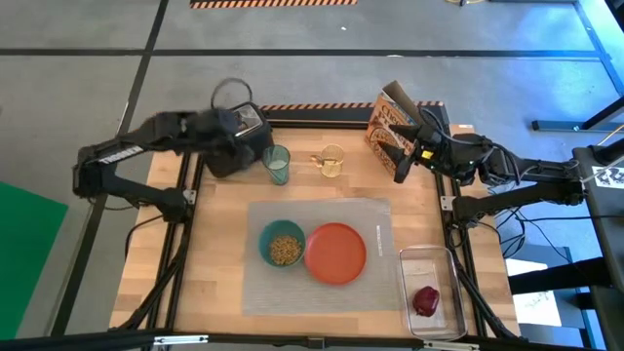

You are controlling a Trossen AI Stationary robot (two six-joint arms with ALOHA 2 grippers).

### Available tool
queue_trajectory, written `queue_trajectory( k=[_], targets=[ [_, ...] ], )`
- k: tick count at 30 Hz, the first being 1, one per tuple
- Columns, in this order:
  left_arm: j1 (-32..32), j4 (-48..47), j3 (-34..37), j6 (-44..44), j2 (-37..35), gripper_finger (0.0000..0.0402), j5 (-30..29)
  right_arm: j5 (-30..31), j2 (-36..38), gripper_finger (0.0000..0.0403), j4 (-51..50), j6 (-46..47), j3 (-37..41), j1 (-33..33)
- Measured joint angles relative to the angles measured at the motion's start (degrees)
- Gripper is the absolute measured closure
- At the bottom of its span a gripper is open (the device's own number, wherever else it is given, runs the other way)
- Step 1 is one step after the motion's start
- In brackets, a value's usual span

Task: Arrange a breakfast setting
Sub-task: Put the bread on the orange plate

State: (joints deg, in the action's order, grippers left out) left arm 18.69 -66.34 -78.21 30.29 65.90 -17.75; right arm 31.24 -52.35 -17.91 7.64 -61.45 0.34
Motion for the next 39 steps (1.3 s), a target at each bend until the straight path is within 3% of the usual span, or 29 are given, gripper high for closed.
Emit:
queue_trajectory(
  k=[8, 15, 23, 31, 39],
  targets=[
    [22.7, 0.17, -0.51, -26.7, 2.55, 0.0219, 12.2, 2.99, -2.93, 0.0146, 10.44, -0.65, -0.04, -2.36],
    [34.99, -0.05, -0.51, -41.98, 8.77, 0.0219, 18.81, -0.09, -4.99, 0.0146, 11.92, 3.92, -0.04, -7.57],
    [38.22, 0.06, -0.51, -47.86, 14.47, 0.0226, 19.91, -1.9, -5.78, 0.0146, 11.77, 5.73, -0.02, -9.9],
    [37.78, -0.25, -0.51, -47.4, 16.85, 0.0289, 19.86, -0.84, -5.87, 0.0146, 11.76, 5.44, -0.02, -11.03],
    [37.69, -0.38, -0.73, -47.38, 17.91, 0.0335, 18.96, -5.28, -5.87, 0.0146, 11.82, 6.11, -0.02, -14.56]
  ],
)
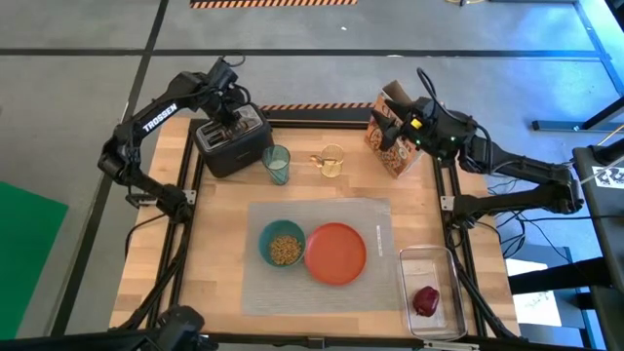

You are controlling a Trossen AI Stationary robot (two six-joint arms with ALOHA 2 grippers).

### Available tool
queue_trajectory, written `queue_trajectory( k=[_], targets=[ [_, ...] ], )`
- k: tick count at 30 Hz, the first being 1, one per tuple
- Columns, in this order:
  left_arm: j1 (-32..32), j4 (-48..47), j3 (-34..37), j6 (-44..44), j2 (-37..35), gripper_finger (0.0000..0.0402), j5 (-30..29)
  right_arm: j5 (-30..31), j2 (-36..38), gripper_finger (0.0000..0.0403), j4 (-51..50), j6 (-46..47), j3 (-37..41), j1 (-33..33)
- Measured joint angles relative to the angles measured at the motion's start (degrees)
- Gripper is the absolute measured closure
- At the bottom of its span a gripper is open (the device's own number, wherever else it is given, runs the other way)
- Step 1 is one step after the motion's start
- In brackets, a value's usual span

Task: Arrange a breakfast setting
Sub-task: Put the bread on the orange plate

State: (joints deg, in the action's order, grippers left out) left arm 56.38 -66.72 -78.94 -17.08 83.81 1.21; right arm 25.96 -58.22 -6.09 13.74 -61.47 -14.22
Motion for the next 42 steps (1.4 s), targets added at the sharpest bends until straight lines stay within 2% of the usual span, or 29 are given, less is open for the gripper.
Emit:
queue_trajectory(
  k=[7, 11, 17, 22, 26, 32, 35, 39, 42],
  targets=[
    [-0.96, -1.57, 0.0, 0.93, -0.65, 0.039, -0.22, -1.1, 0.02, 0.0146, 0.02, 0.17, 0.0, -0.48],
    [-2.13, -4.3, -1.96, 3.02, -1.39, 0.0389, -1.65, -1.17, 0.02, 0.0146, 0.02, 0.17, 0.0, -0.48],
    [-3.84, -10.27, -9.04, 3.48, -1.87, 0.0389, -6.39, -1.17, 0.02, 0.0146, 0.02, 0.11, 0.02, -0.48],
    [-5.39, -15.53, -17.72, 4.78, -1.92, 0.039, -6.37, -1.18, 0.02, 0.0146, 0.01, -0.11, 0.02, -0.47],
    [-7.3, -18.02, -25.48, 6.32, -1.95, 0.0391, -3.81, -1.2, 0.02, 0.0146, -0.02, -0.1, 0.02, -0.46],
    [-11.96, -16.83, -33.16, 8.55, -2.03, 0.0391, 8.69, -3.35, 0.02, 0.0146, -0.07, 1.13, 0.02, -0.44],
    [-15.89, -13.29, -33.06, 12.06, -2.05, 0.0391, 13.09, -4.33, 0.09, 0.0146, -0.37, 1.19, 0.04, -0.44],
    [-24.51, -5.43, -29.37, 15.89, -1.73, 0.0391, 13.38, -9.05, 1.1, 0.0146, -4.33, 1.26, 0.07, -0.44],
    [-31.67, 3.17, -24.74, 18.69, -0.5, 0.0391, 13.33, -10.24, 1.91, 0.0146, -8.57, 2.81, 0.07, -0.42]
  ],
)
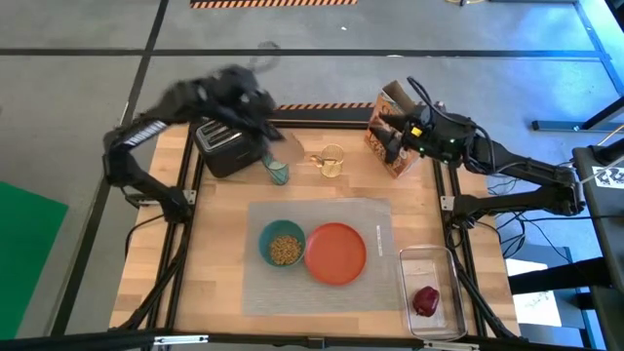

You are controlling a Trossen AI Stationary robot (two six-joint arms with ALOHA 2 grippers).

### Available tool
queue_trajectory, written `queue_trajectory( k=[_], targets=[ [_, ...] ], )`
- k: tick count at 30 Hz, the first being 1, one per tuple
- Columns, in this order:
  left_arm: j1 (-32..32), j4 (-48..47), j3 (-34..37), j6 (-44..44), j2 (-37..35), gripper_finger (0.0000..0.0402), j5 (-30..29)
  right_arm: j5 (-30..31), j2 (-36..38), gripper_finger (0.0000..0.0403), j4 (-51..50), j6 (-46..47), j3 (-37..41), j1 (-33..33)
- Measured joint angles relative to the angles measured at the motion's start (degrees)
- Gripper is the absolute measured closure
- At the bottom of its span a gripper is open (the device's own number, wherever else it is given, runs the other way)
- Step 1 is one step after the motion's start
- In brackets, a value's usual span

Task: Arrange a breakfast setting
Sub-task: Put the bread on the orange plate

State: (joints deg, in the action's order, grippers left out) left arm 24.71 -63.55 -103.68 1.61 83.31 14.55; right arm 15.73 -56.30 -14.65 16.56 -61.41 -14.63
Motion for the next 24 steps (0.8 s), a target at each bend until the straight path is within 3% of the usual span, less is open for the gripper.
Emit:
queue_trajectory(
  k=[5, 11, 24],
  targets=[
    [-9.14, 13.29, 6.86, 2.88, 3.29, 0.0392, 0.3, -0.01, 0.38, 0.0146, -2.4, 2.61, 0.0, 0.0],
    [-15.88, 16.24, 9.03, 4.26, 10.27, 0.0392, 0.09, -3.35, 0.38, 0.0146, -3.16, 4.09, 0.0, 0.02],
    [-21.57, 27.45, 9.01, 8.76, 26.87, 0.0392, 1.51, -4.14, 0.38, 0.0146, -5.57, 4.2, 0.0, 0.02]
  ],
)
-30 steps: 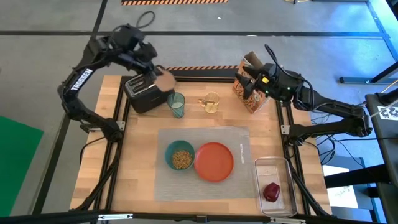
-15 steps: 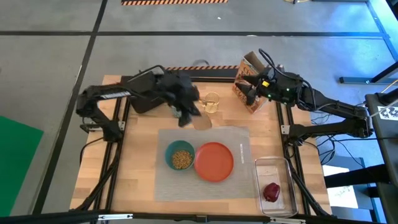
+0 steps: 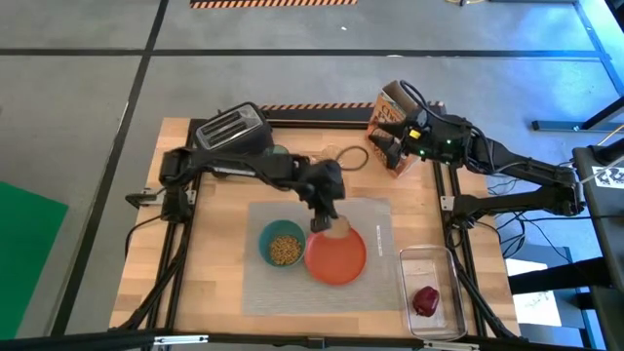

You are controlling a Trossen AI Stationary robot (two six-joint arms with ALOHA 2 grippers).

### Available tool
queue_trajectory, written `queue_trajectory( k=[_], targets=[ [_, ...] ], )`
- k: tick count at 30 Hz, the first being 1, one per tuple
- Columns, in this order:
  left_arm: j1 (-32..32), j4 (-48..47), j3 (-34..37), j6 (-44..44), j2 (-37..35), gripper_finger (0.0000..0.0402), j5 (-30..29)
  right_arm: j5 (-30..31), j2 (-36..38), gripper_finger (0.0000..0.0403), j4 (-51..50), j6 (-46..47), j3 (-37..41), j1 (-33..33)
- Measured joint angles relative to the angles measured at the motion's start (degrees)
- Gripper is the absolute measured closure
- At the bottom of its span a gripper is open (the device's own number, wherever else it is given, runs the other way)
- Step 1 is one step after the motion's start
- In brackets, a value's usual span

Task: Arrange a breakfast setting
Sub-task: Put the bread on the orange plate

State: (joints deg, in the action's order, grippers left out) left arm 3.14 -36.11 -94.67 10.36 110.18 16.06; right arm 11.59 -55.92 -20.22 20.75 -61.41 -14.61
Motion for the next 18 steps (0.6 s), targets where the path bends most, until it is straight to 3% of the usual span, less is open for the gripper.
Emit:
queue_trajectory(
  k=[7, 12, 18],
  targets=[
    [-0.74, -0.65, 0.0, 1.01, 6.04, 0.0387, 0.39, -2.29, 0.0, 0.0146, -1.06, 0.01, 0.0, 0.0],
    [-0.5, -0.38, 0.0, 1.65, 8.63, 0.0367, 4.62, -3.32, 0.28, 0.0146, -1.06, -0.04, 0.0, 0.0],
    [-0.15, -0.49, -0.04, 1.6, 8.67, 0.0332, 2.5, -2.7, 1.33, 0.0146, -1.56, -1.54, 0.0, 0.0]
  ],
)
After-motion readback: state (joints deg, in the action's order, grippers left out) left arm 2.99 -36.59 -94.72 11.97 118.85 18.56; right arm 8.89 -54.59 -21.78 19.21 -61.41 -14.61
